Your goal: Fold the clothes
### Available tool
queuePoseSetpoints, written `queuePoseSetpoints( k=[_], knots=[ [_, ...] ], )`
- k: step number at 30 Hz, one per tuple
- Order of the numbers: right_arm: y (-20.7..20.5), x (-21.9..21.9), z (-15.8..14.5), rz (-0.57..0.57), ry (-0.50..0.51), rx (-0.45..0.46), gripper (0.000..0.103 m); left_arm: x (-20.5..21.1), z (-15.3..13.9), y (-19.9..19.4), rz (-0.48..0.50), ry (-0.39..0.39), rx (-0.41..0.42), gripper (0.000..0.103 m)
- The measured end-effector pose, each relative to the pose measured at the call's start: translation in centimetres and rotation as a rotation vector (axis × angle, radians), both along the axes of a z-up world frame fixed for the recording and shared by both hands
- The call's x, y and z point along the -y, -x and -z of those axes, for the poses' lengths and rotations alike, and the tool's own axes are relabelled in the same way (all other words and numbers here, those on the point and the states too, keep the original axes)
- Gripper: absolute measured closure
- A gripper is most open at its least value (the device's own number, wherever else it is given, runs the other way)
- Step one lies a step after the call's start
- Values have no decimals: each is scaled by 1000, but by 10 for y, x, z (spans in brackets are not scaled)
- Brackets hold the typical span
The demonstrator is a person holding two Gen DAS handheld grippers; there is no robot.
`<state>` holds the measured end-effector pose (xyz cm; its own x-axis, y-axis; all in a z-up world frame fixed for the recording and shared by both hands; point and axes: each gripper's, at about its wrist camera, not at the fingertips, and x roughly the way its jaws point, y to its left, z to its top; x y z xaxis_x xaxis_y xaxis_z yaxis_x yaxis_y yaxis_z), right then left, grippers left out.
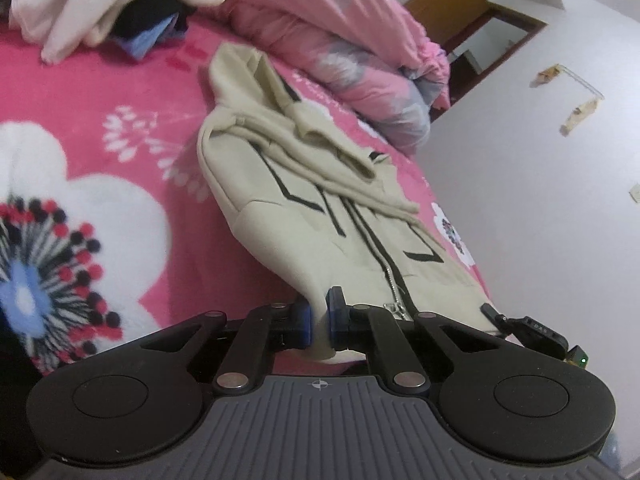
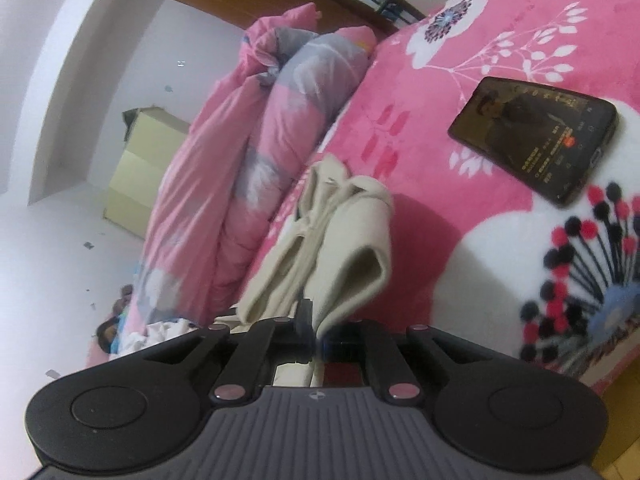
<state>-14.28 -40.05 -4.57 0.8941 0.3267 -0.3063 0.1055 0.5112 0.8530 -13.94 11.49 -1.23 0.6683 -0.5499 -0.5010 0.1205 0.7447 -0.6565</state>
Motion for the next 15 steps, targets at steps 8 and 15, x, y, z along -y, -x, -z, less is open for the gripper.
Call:
queuePoseSetpoints(
  k=[8, 15],
  knots=[
    [62, -6, -12, 0, -22, 16, 99, -11, -16, 35, 30, 16, -4, 98],
    [109, -14, -22, -9, -14, -4, 98, -21, -10, 54, 19, 59, -22, 97]
  ],
)
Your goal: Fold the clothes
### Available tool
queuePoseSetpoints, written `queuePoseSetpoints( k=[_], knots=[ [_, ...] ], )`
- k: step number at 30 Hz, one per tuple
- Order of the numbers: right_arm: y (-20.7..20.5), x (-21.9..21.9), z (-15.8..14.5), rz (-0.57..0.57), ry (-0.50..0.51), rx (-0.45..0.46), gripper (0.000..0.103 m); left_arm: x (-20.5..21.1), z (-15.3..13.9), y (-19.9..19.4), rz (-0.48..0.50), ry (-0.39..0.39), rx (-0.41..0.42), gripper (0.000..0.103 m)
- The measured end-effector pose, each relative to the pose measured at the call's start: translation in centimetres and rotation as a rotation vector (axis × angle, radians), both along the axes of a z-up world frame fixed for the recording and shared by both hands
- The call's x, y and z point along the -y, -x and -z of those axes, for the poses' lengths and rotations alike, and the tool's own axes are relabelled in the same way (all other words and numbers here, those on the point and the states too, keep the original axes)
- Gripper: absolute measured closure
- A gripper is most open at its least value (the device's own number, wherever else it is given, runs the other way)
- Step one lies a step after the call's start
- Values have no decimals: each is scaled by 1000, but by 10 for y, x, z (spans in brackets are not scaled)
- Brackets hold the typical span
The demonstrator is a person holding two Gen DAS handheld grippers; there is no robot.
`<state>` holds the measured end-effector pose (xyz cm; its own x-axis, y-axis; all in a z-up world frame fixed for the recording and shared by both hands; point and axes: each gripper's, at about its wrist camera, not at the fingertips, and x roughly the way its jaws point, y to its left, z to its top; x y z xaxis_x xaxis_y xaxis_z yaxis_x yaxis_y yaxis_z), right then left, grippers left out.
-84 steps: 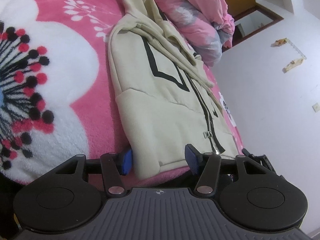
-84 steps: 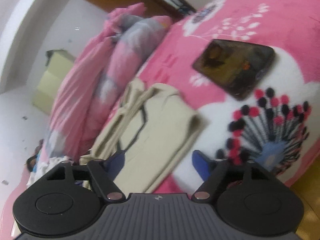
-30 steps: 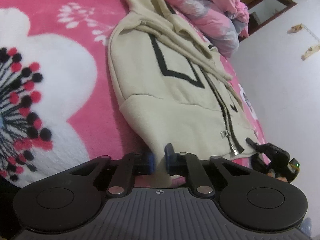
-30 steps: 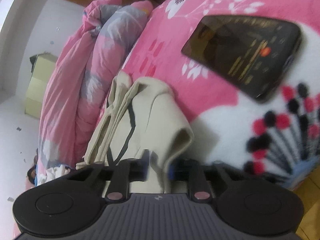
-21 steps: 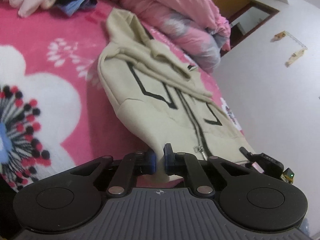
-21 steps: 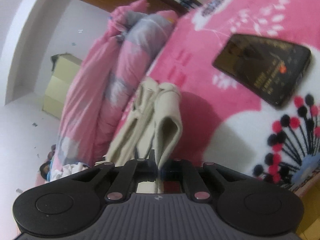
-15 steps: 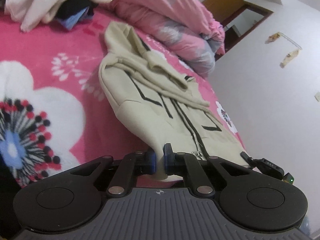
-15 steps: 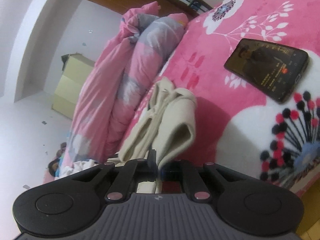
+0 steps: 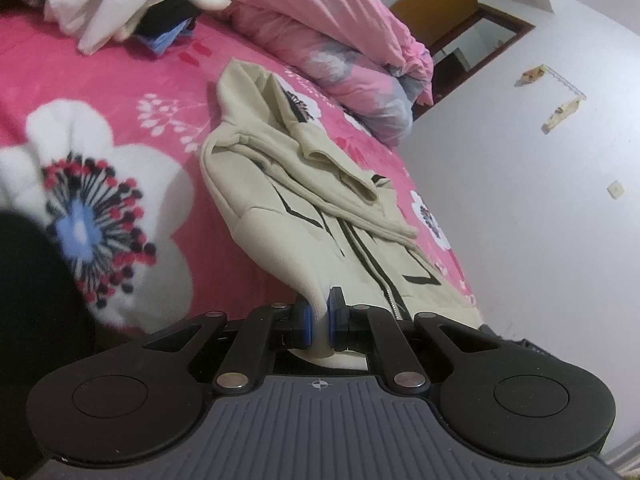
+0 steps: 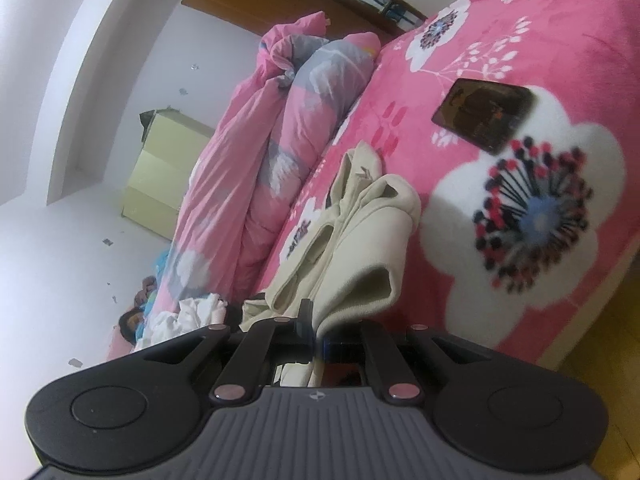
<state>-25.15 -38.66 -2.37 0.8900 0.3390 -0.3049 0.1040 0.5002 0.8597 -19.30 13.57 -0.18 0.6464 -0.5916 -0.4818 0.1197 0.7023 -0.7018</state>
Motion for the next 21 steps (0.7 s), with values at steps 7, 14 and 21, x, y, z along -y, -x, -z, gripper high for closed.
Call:
queuePoseSetpoints(
  k=[7, 14, 21],
  knots=[
    [-15, -4, -9, -22, 53, 6, 98, -3, -9, -23, 3, 57, 68, 97],
    [-47, -2, -38, -35, 106, 78, 98, -12, -22, -70, -22, 118, 115, 97],
    [-123, -2, -67, -72, 159, 148, 98, -16, -36, -140, -53, 120, 198, 97]
  ],
)
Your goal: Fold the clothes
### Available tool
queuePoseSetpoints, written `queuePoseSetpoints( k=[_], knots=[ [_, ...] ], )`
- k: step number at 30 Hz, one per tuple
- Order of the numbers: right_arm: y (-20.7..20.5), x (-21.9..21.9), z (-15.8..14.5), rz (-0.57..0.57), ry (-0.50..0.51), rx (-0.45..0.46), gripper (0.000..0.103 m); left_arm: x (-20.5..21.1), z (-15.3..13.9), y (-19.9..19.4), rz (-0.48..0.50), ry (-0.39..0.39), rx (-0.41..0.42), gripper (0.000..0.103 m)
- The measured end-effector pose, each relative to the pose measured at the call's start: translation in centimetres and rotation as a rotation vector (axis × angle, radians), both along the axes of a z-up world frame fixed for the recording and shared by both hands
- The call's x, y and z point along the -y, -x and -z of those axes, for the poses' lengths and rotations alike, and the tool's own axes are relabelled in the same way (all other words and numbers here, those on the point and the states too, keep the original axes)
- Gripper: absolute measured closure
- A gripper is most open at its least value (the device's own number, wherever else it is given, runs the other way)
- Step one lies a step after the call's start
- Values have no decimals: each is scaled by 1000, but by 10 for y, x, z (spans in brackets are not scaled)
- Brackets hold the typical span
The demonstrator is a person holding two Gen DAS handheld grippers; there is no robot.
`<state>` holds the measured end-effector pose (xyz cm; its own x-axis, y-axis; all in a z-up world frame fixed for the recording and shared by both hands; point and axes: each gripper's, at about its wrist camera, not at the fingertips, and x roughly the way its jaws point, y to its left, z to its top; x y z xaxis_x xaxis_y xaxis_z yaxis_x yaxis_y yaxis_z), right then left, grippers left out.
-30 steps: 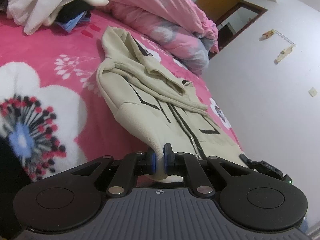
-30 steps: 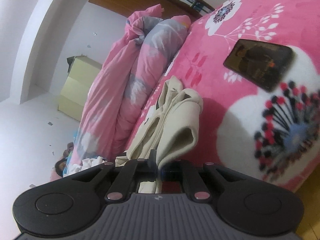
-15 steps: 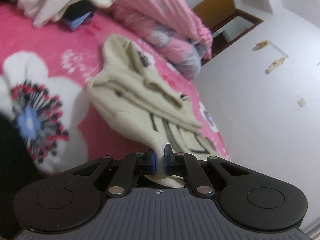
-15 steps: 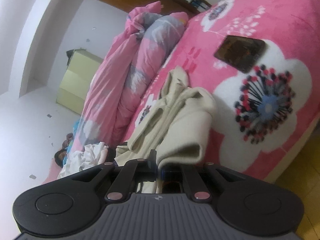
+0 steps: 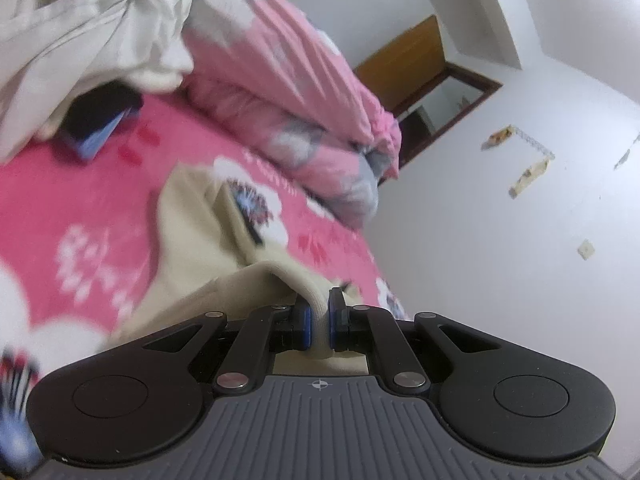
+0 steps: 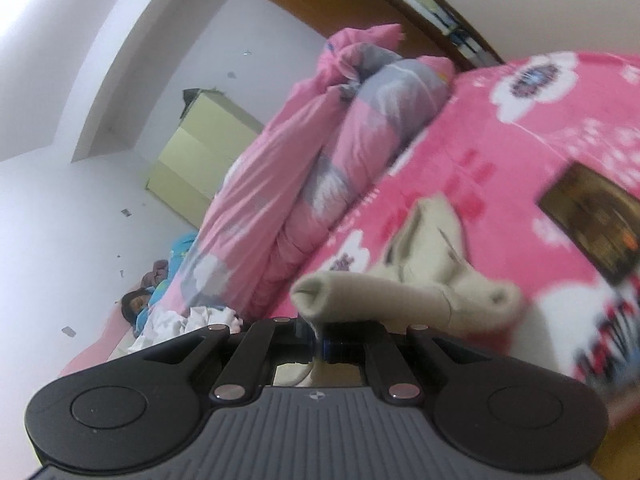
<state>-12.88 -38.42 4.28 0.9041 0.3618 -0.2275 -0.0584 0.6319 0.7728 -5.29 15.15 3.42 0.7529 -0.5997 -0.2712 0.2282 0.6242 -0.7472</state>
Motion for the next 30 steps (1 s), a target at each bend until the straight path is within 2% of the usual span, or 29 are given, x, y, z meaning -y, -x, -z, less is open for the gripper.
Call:
queuePoseSetpoints(
  k=[7, 12, 15, 17, 19, 22, 24, 26, 30],
  knots=[
    [-106, 9, 1, -15, 4, -24, 98, -6, 12, -99, -16, -1, -30, 97],
    [-185, 17, 37, -17, -38, -120, 98, -6, 45, -163, -23, -17, -111, 96],
    [-225, 26, 68, -45, -112, -199, 94, -12, 69, -190, -11, 30, -174, 93],
    [-244, 36, 91, -67, -190, -249, 84, -22, 83, -201, -1, 114, -223, 85],
    [-253, 47, 102, -73, -250, -266, 62, -33, 91, -205, -17, 201, -231, 71],
    [-261, 65, 114, -75, -330, -277, 47, -50, 97, -210, -58, 299, -231, 68],
    [-263, 74, 119, -69, -380, -293, 44, -56, 100, -212, -82, 313, -255, 67],
    [-258, 80, 118, -58, -402, -290, 43, -57, 96, -206, -95, 292, -253, 67],
    [-222, 79, 105, -62, -389, -195, 40, -60, 80, -187, -106, 232, -224, 58]
  ],
)
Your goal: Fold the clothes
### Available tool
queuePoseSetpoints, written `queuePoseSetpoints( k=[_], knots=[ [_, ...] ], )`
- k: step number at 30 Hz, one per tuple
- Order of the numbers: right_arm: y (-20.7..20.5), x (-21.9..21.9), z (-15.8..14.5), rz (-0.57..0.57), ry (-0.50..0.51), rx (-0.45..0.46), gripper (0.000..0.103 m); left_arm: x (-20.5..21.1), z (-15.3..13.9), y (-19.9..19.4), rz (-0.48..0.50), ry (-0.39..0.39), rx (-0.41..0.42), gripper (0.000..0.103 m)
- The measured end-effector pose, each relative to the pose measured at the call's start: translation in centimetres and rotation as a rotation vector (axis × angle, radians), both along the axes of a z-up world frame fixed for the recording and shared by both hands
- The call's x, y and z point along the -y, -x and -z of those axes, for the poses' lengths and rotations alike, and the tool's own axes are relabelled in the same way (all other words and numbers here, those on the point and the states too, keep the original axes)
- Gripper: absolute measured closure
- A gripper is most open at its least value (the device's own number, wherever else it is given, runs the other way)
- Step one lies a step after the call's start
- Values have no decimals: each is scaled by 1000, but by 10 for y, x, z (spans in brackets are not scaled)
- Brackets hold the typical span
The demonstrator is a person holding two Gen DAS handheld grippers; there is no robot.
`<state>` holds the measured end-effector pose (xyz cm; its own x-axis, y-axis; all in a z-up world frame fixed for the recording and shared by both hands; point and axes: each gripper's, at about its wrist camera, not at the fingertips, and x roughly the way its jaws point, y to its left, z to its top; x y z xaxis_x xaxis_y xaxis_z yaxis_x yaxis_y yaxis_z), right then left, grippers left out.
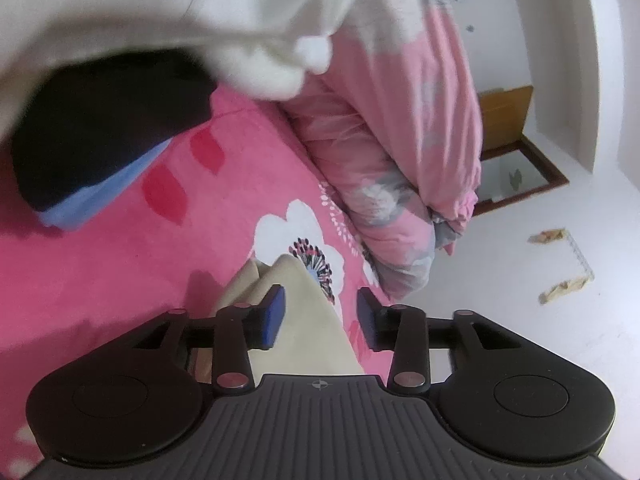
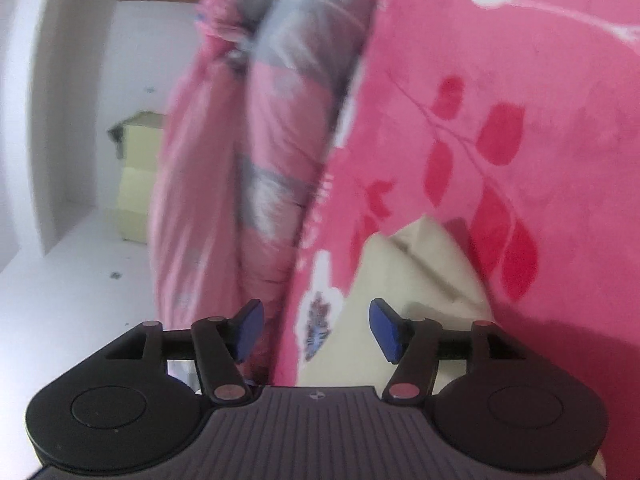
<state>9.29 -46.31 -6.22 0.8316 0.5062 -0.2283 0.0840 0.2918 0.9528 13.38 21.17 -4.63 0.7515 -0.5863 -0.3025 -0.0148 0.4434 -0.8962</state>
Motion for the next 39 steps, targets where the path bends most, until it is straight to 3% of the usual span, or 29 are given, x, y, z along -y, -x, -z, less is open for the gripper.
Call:
queuePoseSetpoints(
  k=[5, 8, 13, 17, 22, 26, 32, 39],
  knots=[
    [71, -17, -16, -37, 57, 72, 39, 1, -40, 39, 33, -155, 65, 42],
    [122, -25, -28, -34, 156, 102, 39, 5, -61, 63, 50, -256, 76, 32],
    [225, -12, -60, 122, 411, 147, 39, 16, -76, 102, 91, -448, 75, 11],
    [293, 2, -68, 207, 475, 181, 39, 26, -67, 124, 130, -529, 54, 7],
    [319, 2, -46, 209, 455, 134, 39, 31, -47, 139, 141, -481, -18, 7],
    [308, -3, -14, 170, 322, 93, 39, 37, -36, 151, 154, -407, -34, 7],
    [256, -12, 12, 96, 115, 69, 39, 51, -9, 150, 160, -294, -84, 7],
    [181, -18, 39, 101, -69, -68, 36, 49, 22, 131, 92, -163, -130, 9]
  ],
)
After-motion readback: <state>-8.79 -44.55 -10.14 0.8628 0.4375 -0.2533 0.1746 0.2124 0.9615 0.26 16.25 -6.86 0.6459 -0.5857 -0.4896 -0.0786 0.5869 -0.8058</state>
